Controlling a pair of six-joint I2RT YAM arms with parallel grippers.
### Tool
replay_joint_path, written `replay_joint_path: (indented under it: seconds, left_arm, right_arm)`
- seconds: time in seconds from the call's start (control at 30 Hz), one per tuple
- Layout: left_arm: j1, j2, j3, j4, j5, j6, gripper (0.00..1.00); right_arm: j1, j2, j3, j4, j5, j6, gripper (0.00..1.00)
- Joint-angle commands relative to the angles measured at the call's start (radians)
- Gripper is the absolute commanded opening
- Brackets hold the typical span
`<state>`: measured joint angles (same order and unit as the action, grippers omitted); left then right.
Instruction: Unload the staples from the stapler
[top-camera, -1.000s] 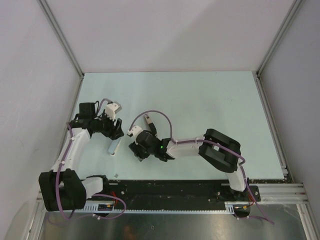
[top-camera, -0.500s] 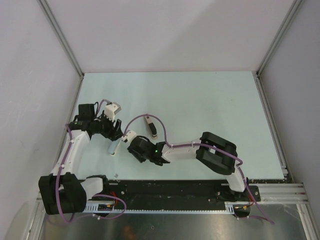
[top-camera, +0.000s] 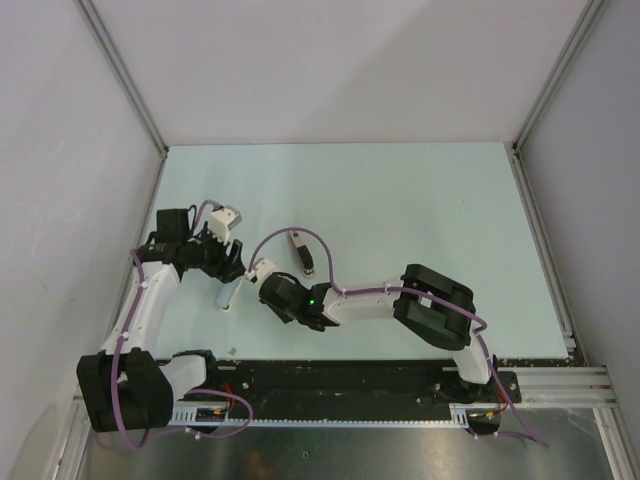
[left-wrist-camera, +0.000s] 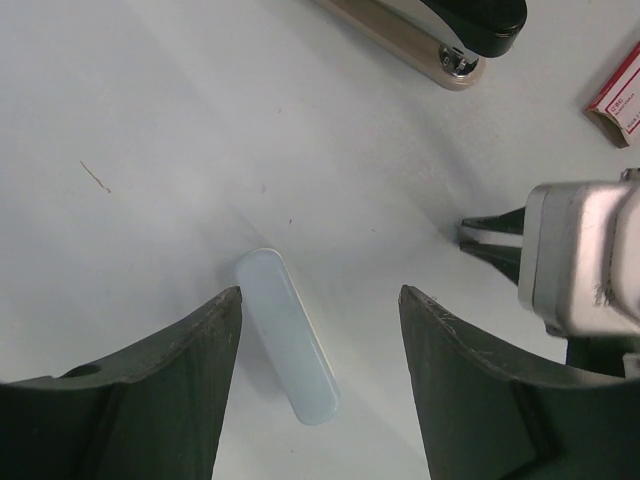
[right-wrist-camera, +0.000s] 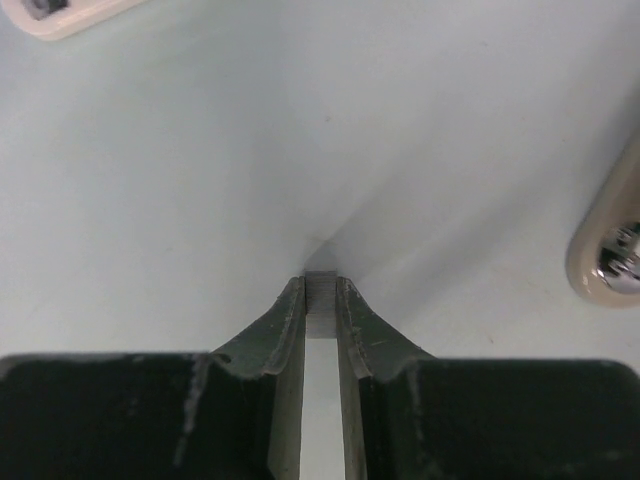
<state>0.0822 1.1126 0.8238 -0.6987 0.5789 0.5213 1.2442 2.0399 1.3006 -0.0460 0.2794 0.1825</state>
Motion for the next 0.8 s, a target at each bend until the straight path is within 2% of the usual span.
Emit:
replay_joint_path:
  seconds: [0.0,0.2,0.43,0.77]
  left_arm:
    - [0.012,-0.013,0.001,-0.003,0.0,-0.018,0.69]
    - [0.011,-0.041,-0.001,-0.005,-0.017,-0.016,0.7]
    - [0.012,-0.055,-0.008,-0.01,-0.026,-0.01,0.7]
    - [0.011,-0.034,0.012,-0.012,-0.008,-0.025,0.7]
  right_arm:
    - [-0.002,-0.078,0.019,-0.086,0.149,0.035,0.1]
    - [-0.077,-0.2,-0.033,-0.169,0.232,0.178,0.05]
    - [-0.215,-0.386,-0.274,-0.171,0.2,0.341,0.0]
    - [-0.24,-0.536,-0.461,-0.209,0.27,0.429,0.0]
